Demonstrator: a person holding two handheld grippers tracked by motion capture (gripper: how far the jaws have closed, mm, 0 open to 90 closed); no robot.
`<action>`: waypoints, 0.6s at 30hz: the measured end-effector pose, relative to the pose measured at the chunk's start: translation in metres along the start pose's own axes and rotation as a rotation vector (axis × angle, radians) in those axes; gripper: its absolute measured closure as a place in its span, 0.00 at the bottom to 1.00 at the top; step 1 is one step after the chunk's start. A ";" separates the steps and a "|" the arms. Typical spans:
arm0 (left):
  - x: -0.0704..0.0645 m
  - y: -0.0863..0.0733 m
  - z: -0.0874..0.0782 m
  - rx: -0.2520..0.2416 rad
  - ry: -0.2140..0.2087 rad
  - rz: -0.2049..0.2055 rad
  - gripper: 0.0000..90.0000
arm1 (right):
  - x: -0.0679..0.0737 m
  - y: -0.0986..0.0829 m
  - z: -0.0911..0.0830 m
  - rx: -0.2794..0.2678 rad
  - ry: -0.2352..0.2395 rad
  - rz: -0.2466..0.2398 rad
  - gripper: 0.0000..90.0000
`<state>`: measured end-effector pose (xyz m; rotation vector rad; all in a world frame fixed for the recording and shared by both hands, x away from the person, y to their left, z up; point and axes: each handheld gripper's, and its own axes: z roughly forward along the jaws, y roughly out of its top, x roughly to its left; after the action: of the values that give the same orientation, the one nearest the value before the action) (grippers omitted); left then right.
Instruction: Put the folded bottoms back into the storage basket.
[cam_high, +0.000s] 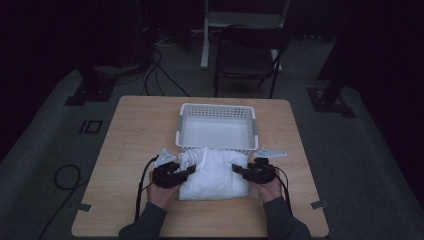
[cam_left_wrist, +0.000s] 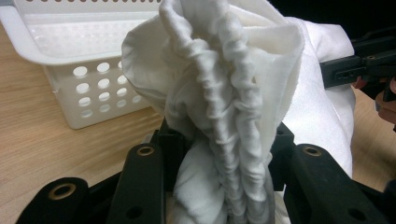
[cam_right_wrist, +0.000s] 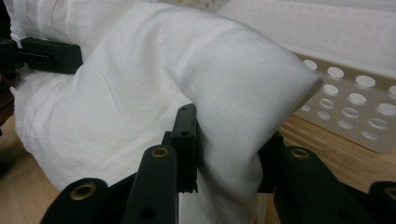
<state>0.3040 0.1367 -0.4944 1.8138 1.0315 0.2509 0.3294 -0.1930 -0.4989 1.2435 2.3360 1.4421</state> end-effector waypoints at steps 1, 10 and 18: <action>0.000 0.000 0.000 0.000 0.000 0.002 0.68 | 0.000 0.000 0.000 -0.002 0.000 -0.002 0.77; -0.004 0.004 -0.004 -0.012 -0.003 0.006 0.68 | 0.002 0.004 -0.005 -0.014 0.001 -0.006 0.77; -0.005 0.007 -0.006 -0.016 -0.008 0.012 0.68 | 0.003 0.006 -0.009 -0.023 -0.001 -0.018 0.77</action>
<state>0.3011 0.1357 -0.4841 1.8056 1.0111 0.2580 0.3262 -0.1956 -0.4881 1.2144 2.3170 1.4590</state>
